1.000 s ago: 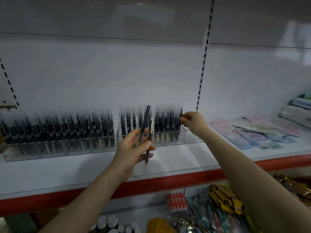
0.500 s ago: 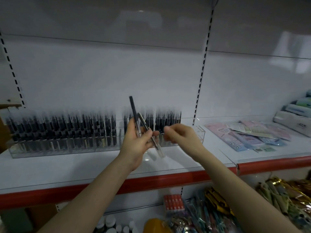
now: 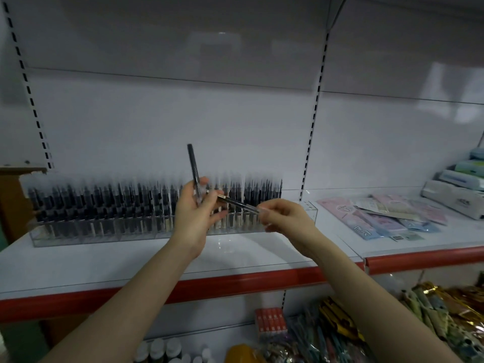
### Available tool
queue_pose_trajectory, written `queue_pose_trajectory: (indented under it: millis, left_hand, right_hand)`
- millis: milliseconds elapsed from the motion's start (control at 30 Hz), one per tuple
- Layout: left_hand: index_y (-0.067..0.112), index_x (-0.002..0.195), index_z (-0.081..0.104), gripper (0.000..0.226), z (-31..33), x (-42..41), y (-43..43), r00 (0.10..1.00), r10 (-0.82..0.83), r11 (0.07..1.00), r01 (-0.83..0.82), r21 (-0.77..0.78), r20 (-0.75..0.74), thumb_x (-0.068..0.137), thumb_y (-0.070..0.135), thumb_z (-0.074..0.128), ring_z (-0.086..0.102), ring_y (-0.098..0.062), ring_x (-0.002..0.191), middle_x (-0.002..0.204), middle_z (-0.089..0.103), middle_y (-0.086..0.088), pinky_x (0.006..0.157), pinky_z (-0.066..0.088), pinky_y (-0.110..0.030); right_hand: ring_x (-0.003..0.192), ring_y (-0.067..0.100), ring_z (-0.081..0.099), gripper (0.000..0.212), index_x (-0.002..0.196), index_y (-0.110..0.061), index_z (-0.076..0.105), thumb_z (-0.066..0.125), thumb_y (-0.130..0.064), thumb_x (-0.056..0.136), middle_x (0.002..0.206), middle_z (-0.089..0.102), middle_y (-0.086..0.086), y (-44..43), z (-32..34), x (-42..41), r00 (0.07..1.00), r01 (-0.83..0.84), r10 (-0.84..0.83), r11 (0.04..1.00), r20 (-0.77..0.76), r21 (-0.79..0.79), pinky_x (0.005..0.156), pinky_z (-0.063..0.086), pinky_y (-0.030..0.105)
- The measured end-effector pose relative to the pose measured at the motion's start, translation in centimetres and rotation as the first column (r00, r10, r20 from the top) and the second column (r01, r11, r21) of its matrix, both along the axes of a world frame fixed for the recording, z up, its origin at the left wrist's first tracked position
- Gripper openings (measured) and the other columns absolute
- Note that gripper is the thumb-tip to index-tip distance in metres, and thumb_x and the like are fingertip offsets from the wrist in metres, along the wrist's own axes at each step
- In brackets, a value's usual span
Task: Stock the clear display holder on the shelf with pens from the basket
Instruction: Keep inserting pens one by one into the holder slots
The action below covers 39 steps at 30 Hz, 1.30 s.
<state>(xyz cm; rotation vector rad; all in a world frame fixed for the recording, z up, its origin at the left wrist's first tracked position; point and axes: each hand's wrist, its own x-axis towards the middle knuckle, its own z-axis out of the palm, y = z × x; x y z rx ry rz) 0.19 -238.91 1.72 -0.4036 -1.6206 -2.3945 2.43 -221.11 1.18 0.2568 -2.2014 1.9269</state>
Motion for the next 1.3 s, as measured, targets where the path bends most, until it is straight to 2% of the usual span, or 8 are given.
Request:
queue_pose_trajectory:
  millis: [133,267,367,500,667,900,1033,1300]
  left_hand:
    - [0.02,0.101,0.051,0.019,-1.0,0.5,0.7,0.996,-0.064,0.992,0.07,-0.106,0.063,0.095,0.003,0.046,0.067,-0.016,0.076,0.095,0.061,-0.009,0.065,0.057,-0.03]
    - [0.016,0.1,0.051,0.007,-1.7,0.5,1.2,0.998,-0.054,0.966,0.062,-0.249,0.038,0.096,0.011,0.048,0.045,-0.008,0.044,0.065,0.049,-0.003,0.039,0.04,-0.019]
    - [0.016,0.092,0.054,0.014,-1.8,0.4,1.2,0.998,-0.055,0.959,0.062,-0.277,0.033,0.098,0.024,0.044,0.027,-0.009,0.043,0.059,0.037,0.001,0.038,0.024,-0.021]
    - [0.021,0.098,0.062,0.027,-1.7,0.4,1.3,0.994,-0.044,0.965,0.067,-0.254,0.095,0.101,0.026,0.036,0.037,-0.011,0.051,0.065,0.043,-0.001,0.046,0.034,-0.021]
    - [0.013,0.098,0.063,0.016,-2.2,0.3,1.4,1.0,0.011,0.942,-0.008,-0.336,0.006,0.095,0.018,0.049,0.053,-0.008,0.066,0.071,0.058,-0.003,0.057,0.044,-0.013]
    - [0.01,0.112,0.061,0.022,-2.7,-0.3,0.9,0.999,-0.033,0.952,0.045,-0.304,0.044,0.09,0.014,0.057,0.062,-0.013,0.077,0.079,0.067,0.001,0.071,0.051,-0.028]
    - [0.01,0.113,0.06,0.026,-2.9,-0.5,0.8,0.996,-0.048,0.956,0.069,-0.286,0.077,0.087,0.011,0.061,0.064,-0.017,0.086,0.097,0.067,-0.007,0.062,0.054,-0.02]
    - [0.008,0.118,0.059,0.034,-3.1,-0.7,0.6,0.993,-0.058,0.948,0.089,-0.307,0.107,0.084,0.011,0.064,0.064,-0.023,0.094,0.104,0.065,-0.01,0.07,0.057,-0.029]
  right_hand:
    - [0.059,0.009,0.056,0.008,0.085,-0.006,0.062,0.056,-0.002,0.089,0.064,0.061,-0.001,0.9,0.7,-0.5,0.997,-0.014,0.052,0.876,0.065,-0.482,0.055,0.05,0.019]
    - [0.073,0.014,0.063,0.008,0.086,-0.004,0.057,0.055,-0.01,0.09,0.082,0.063,0.006,2.9,1.8,-1.5,0.998,0.06,-0.033,0.775,0.054,-0.629,0.069,0.056,0.022]
    - [0.072,0.017,0.061,0.005,0.089,-0.005,0.057,0.057,-0.01,0.09,0.088,0.06,0.01,4.5,3.0,-2.2,0.95,0.271,-0.312,0.829,-0.004,-0.489,0.063,0.057,0.019]
    - [0.068,0.019,0.058,0.002,0.09,-0.012,0.059,0.06,-0.013,0.089,0.084,0.062,0.01,5.8,4.0,-3.7,0.817,0.507,-0.533,0.845,-0.219,-0.169,0.071,0.057,0.027]
    - [0.067,0.02,0.055,0.007,0.093,-0.012,0.061,0.06,-0.012,0.087,0.077,0.061,0.004,5.7,4.4,-5.8,0.783,0.577,-0.534,0.815,-0.319,0.052,0.072,0.049,0.033]
    - [0.07,0.021,0.058,0.022,0.107,-0.001,0.061,0.061,-0.01,0.087,0.084,0.062,0.007,5.4,4.2,-7.2,0.787,0.579,-0.506,0.803,-0.353,0.14,0.082,0.054,0.041]
    - [0.073,0.023,0.06,0.022,0.107,-0.001,0.061,0.062,-0.009,0.086,0.087,0.062,0.008,5.6,4.2,-7.7,0.793,0.572,-0.502,0.809,-0.345,0.136,0.083,0.054,0.044]
    - [0.062,0.013,0.06,0.023,0.108,-0.003,0.057,0.062,-0.007,0.086,0.084,0.064,0.012,5.7,2.9,-8.1,0.839,0.525,-0.454,0.82,-0.3,0.227,0.066,0.054,0.026]
